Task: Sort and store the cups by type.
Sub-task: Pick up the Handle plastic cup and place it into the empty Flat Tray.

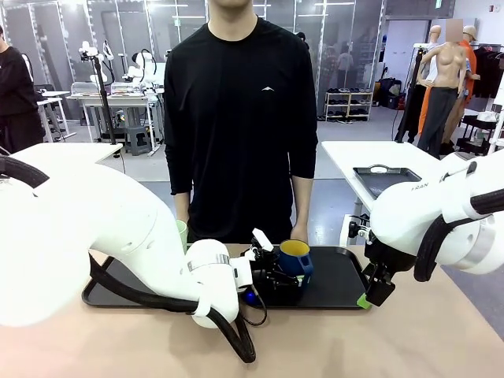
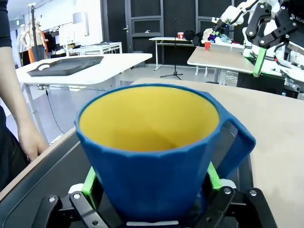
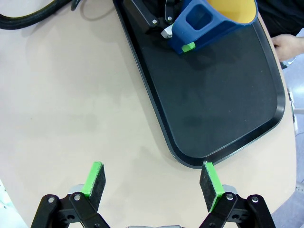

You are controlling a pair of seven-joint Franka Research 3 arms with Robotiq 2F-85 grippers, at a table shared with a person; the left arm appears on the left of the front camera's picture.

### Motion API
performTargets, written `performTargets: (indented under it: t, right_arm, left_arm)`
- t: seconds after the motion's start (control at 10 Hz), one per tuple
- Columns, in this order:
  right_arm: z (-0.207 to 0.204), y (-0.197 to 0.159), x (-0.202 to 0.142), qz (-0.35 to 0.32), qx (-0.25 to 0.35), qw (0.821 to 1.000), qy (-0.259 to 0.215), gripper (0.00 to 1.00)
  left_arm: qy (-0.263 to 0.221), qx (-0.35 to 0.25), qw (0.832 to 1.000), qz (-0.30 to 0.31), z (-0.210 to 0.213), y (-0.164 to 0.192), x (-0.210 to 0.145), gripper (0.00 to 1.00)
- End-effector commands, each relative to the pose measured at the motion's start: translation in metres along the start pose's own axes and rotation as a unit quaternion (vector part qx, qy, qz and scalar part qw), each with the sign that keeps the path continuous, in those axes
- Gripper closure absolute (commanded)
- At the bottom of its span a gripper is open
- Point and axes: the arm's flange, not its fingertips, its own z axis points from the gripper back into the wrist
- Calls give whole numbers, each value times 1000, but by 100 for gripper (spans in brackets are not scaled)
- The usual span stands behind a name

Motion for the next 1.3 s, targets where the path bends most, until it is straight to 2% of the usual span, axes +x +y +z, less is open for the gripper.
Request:
performTargets:
  t: [0.0,0.5,1.2]
  right_arm:
    - [-1,-1,-1,3,-5,1000,0,0]
    - [-1,-1,-1,3,-5,1000,0,0]
    - [-1,-1,-1,3,-5,1000,0,0]
  left_arm:
    - [-13,12,1000,-13,17,-22,-19,0]
    - [-13,30,999,-9,35,-30,-23,0]
    - [-11,11,1000,-11,56,-61,-29,0]
